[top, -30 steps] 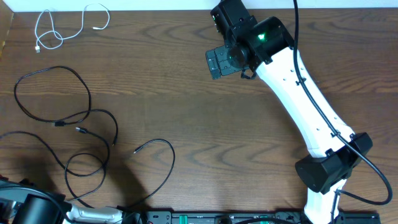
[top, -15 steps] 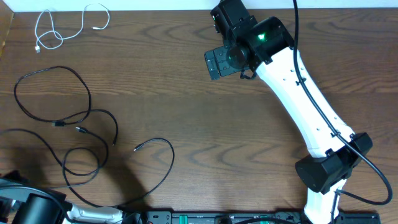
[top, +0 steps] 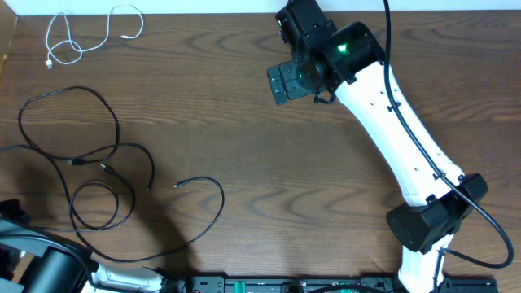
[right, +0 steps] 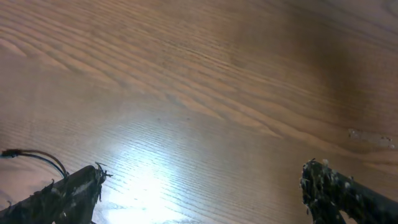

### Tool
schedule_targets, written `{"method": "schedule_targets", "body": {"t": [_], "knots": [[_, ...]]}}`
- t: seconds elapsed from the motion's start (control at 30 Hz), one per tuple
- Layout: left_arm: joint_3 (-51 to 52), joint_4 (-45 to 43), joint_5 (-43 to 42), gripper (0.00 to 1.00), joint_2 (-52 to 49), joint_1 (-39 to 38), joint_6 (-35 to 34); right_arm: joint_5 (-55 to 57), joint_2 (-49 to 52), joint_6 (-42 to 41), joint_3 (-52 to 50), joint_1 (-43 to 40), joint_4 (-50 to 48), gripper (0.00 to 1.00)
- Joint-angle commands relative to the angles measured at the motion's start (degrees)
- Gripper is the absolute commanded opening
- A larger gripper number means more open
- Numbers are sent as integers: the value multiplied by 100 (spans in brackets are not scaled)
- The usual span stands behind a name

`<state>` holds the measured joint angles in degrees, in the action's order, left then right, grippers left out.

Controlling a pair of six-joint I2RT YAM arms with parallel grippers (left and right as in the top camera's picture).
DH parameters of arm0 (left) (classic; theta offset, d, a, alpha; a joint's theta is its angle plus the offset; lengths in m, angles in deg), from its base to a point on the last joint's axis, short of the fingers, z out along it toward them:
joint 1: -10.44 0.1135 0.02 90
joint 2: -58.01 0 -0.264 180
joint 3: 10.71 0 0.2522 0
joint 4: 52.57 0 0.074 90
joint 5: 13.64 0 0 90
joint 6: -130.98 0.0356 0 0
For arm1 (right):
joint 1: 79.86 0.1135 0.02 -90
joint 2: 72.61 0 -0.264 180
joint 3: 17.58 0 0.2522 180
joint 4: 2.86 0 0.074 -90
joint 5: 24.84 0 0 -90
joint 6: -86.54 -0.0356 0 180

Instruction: Untangle cables

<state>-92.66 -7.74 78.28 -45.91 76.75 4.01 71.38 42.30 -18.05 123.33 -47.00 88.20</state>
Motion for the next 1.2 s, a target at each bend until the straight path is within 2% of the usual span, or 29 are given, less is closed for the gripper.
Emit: {"method": "schedule_targets", "body": {"t": [0.0, 0.03, 0.07, 0.1, 0.17, 0.2, 0.43, 0.63, 0.73, 0.93, 1.17], "knots": [[-105, 96, 680, 15, 9, -44, 205, 4, 52, 50, -15, -20, 7, 99], [-105, 92, 675, 30, 9, -44, 203, 4, 52, 50, -15, -20, 7, 99], [-109, 92, 671, 52, 9, -44, 203, 4, 52, 52, -15, -20, 9, 99], [-114, 94, 671, 57, 11, -44, 205, 4, 52, 50, -15, -20, 9, 99], [-151, 155, 669, 73, 11, -66, 208, 4, 52, 50, -15, -20, 9, 99], [-190, 214, 669, 77, 11, -81, 208, 4, 52, 50, -15, -20, 9, 99], [-800, 734, 619, 79, 125, -450, 247, 4, 52, 50, -15, -20, -17, 99], [-1108, 623, -59, 79, 201, -1325, 415, 2, 52, 48, -15, -20, -101, 99], [-1097, 570, -61, 65, 125, -1832, 413, -50, 52, 46, -15, -20, -107, 99], [-1032, 487, 22, 59, -210, -2500, 354, -85, 52, -15, -15, -20, -33, 99], [-1025, 682, -129, 59, -741, -2747, -588, -85, 52, -15, -15, -20, 31, 99]]}}
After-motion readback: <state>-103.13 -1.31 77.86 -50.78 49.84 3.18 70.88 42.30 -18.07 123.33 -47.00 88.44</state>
